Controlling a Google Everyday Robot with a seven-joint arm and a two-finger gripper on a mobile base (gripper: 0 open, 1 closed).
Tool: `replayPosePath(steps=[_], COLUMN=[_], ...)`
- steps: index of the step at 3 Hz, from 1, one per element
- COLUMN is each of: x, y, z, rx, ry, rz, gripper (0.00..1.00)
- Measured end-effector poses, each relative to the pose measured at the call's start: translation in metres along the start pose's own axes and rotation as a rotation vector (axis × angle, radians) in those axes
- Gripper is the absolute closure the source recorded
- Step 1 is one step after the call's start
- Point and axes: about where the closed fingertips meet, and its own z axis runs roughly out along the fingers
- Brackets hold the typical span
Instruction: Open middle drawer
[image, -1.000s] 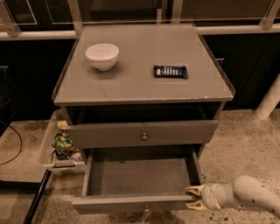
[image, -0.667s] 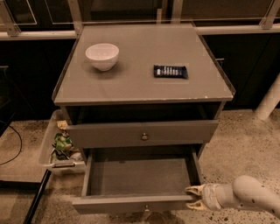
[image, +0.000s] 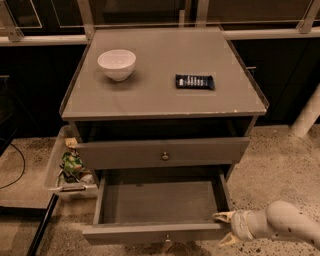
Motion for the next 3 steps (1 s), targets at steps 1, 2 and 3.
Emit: replayPosePath(steps=[1,2,3], x=[-0.002,-0.012,-0.032], y=[-0.002,-0.012,-0.038], z=[-0.001,-0.012,-0.039], rx=[0.0,0.012,0.027], ry=[-0.007,-0.008,-0.002], rz=[0.0,-0.026,-0.086], gripper=[0.0,0.0,0.0])
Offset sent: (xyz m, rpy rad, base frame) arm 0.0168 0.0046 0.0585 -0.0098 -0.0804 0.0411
